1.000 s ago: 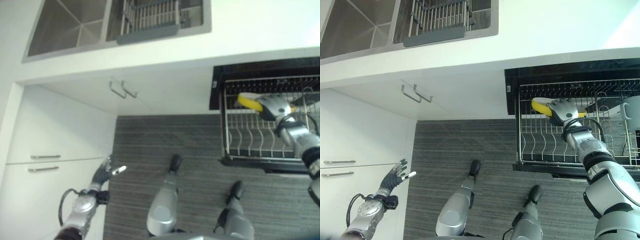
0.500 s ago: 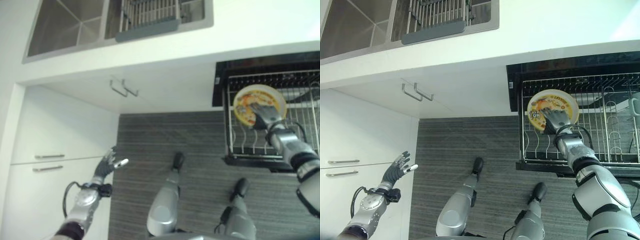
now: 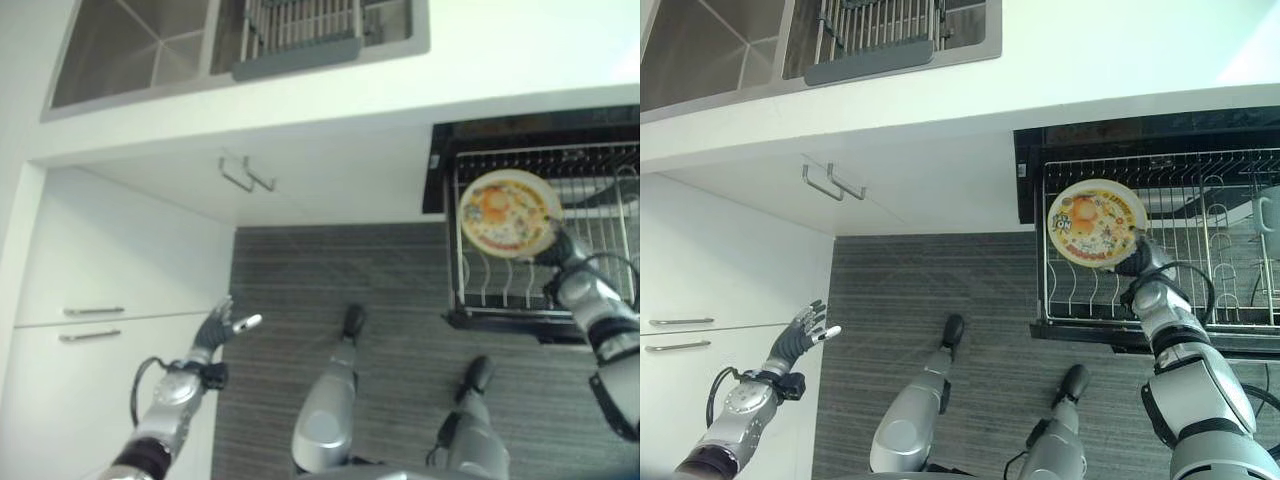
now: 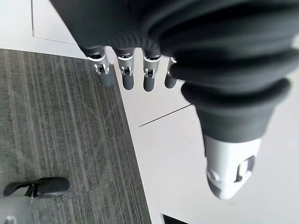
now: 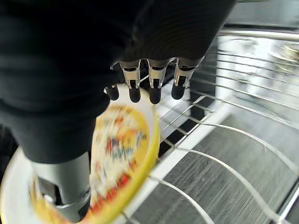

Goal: Place the dishes in the dishwasher.

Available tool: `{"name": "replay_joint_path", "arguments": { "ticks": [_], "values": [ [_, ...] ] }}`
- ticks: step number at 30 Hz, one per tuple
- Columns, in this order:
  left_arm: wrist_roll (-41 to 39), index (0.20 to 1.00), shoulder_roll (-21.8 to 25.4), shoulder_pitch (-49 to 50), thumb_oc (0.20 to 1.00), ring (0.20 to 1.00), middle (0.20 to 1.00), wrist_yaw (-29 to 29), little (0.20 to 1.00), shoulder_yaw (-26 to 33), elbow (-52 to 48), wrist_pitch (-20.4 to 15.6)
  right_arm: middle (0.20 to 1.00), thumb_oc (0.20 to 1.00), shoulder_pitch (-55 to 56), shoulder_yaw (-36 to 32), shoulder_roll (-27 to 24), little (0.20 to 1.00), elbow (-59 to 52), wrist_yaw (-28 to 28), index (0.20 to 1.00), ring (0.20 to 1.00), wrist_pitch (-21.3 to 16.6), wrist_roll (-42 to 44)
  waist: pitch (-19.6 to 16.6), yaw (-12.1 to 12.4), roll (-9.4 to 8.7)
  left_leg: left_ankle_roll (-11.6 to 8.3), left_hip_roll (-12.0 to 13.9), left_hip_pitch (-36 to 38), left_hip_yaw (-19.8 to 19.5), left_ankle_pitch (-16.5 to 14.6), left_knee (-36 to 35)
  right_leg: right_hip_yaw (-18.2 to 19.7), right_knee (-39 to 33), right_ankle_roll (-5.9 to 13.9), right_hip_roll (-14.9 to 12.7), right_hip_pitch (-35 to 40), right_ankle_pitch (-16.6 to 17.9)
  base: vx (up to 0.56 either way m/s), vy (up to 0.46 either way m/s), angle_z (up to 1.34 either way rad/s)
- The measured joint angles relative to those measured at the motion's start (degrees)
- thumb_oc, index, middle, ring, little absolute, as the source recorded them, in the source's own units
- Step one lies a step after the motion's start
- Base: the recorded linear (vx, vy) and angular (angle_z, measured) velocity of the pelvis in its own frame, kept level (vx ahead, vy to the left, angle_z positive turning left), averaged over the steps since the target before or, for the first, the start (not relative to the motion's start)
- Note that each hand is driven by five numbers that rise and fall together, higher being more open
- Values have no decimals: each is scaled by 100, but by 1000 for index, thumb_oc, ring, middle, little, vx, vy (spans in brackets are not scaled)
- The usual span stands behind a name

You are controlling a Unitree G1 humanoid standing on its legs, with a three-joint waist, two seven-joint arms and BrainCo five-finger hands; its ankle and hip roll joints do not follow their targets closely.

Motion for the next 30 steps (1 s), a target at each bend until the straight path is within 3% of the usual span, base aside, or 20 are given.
{"name": "replay_joint_path", "arguments": {
  "ticks": [4, 8, 9, 10, 11, 12, 13, 14, 17, 19, 23, 30],
  "values": [
    [53, 1000, -72, 9, 1000, 1000, 1000, -3, 1000, 11, 3, 101, 1000, 1000, -84, -560, 119, 1000, -115, 604, 1000, 1000, -26, 1643, 15, -95, -62, 1, 2, 78, 11, 1, 0, 10, 1, -4, 0, 80, 4, 22, 77, 0],
    [231, 1000, -264, 48, 1000, 1000, 1000, 11, 1000, 22, 68, 127, 1000, 1000, -42, -1058, 398, 1000, -272, 1125, 1000, 1000, -9, 2505, 8, -162, -220, 29, 13, 276, 126, -26, -1, 107, 2, -27, 0, 204, 41, 47, 69, -12],
    [307, 1000, -294, 60, 1000, 1000, 1000, 1, 1000, 66, 103, 139, 1000, 1000, 4, -1053, 404, 1000, -352, 1490, 1000, 1000, 59, 2823, 1, -184, -293, 40, 19, 366, 170, -49, -1, 152, 3, -27, 5, 274, 41, 41, 10, -12],
    [414, 1000, -308, 71, 1000, 1000, 1000, 2, 1000, 104, 182, 157, 1000, 1000, 140, -1066, 410, 1000, -452, 1735, 1000, 1000, 133, 3038, -36, -199, -378, 43, 20, 444, 172, -62, -1, 158, 1, -26, 5, 348, 36, 110, 8, -10],
    [460, 1000, -309, 121, 1000, 1000, 1000, -2, 1000, 169, 333, 222, 1000, 1000, 296, -1081, 454, 1000, -474, 2020, 1000, 1000, 174, 3197, -162, -276, -604, 39, 34, 477, 188, -95, -1, 167, 1, -28, 11, 370, 16, 130, 11, -3],
    [475, 1000, -367, 99, 1000, 1000, 1000, -4, 1000, 281, 498, 241, 1000, 1000, 440, -1153, 459, 1000, -518, 2187, 1000, 1000, 267, 3258, -216, -282, -712, 33, 41, 511, 205, -102, 0, 173, 2, -29, 19, 399, 16, 208, 32, -19],
    [666, 1000, -415, 232, 1000, 1000, 1000, 6, 1000, 507, 811, 313, 1000, 1000, 768, -1166, 466, 1000, -623, 2450, 1000, 1000, 580, 3327, -345, -278, -964, 37, 60, 770, 310, -177, -2, 241, 1, -53, 26, 584, -19, 144, 35, -27],
    [706, 1000, -395, 407, 1000, 1000, 1000, 17, 1000, 531, 844, 328, 1000, 1000, 987, -1175, 458, 1000, -745, 2538, 1000, 1000, 669, 3330, -468, -301, -1104, 41, 73, 893, 370, -247, -2, 309, 1, -48, 32, 670, -46, 163, 37, -32],
    [947, 1000, -469, 778, 1000, 1000, 1000, 58, 1000, 566, 1098, 391, 1000, 1000, 1741, -1216, 458, 1000, -1368, 2658, 1000, 1000, 900, 3350, -859, -437, -1438, 64, 132, 1172, 469, -371, -4, 385, 1, -97, 79, 884, -170, 152, 12, -19],
    [984, 1000, -670, 850, 1000, 1000, 1000, 113, 1000, 907, 1318, 451, 1000, 1000, 2361, -1446, 540, 1000, -2258, 2585, 1000, 1000, 1030, 3516, -1052, -532, -1554, 33, 207, 1351, 555, -425, -4, 472, 1, -87, 145, 999, -185, 151, -5, -21],
    [1227, 1000, -950, 1145, 1000, 1000, 1000, 163, 1000, 1312, 1697, 488, 1000, 1000, 3539, -2051, 794, 1000, -3634, 2295, 1000, 1000, 1275, 3650, -1527, -939, -1633, -49, 384, 1745, 761, -529, -7, 642, 1, -134, 314, 1234, -254, 97, 5, -27],
    [1574, 1000, -1303, 1294, 1000, 1000, 1000, 182, 1000, 1413, 1969, 484, 1000, 1000, 4619, -3056, 880, 1000, -4533, 1756, 1000, 1000, 1512, 3288, -1770, -1489, -1359, -95, 469, 2012, 1118, -600, -46, 994, -33, -118, 381, 1246, -294, 27, 25, -28]
  ]
}}
